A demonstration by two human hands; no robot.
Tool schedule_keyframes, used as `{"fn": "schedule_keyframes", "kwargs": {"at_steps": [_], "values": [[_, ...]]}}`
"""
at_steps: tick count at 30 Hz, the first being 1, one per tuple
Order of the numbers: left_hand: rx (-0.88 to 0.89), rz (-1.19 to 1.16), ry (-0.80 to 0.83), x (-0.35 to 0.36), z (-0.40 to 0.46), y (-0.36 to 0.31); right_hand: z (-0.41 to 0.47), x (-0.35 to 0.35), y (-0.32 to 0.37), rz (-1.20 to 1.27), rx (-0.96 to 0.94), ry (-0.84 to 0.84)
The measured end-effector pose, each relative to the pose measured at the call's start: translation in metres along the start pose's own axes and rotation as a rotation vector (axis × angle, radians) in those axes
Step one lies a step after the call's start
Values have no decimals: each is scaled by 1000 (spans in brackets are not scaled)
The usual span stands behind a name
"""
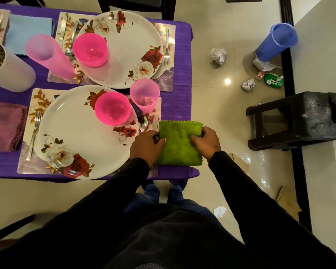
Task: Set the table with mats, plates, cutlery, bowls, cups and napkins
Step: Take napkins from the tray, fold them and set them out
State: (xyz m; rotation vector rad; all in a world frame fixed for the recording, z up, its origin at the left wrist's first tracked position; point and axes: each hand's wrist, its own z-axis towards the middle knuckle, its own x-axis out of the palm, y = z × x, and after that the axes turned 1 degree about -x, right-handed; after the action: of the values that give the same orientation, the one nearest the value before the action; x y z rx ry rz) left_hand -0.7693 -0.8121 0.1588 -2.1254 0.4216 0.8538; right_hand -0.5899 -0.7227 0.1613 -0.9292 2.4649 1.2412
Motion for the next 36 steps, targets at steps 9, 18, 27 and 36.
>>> {"fn": "schedule_keyframes", "kwargs": {"at_steps": [9, 18, 27, 36], "values": [[78, 117, -63, -6, -3, 12, -2, 6, -6, -55, -65, 63], [98, 192, -148, -14, -7, 36, -7, 15, -1, 9, -136, 83], [117, 181, -194, -18, -5, 44, -10, 21, 5, 168, -166, 75], [155, 153, -189, -21, -3, 47, -14, 21, 9, 334, -117, 116]]}}
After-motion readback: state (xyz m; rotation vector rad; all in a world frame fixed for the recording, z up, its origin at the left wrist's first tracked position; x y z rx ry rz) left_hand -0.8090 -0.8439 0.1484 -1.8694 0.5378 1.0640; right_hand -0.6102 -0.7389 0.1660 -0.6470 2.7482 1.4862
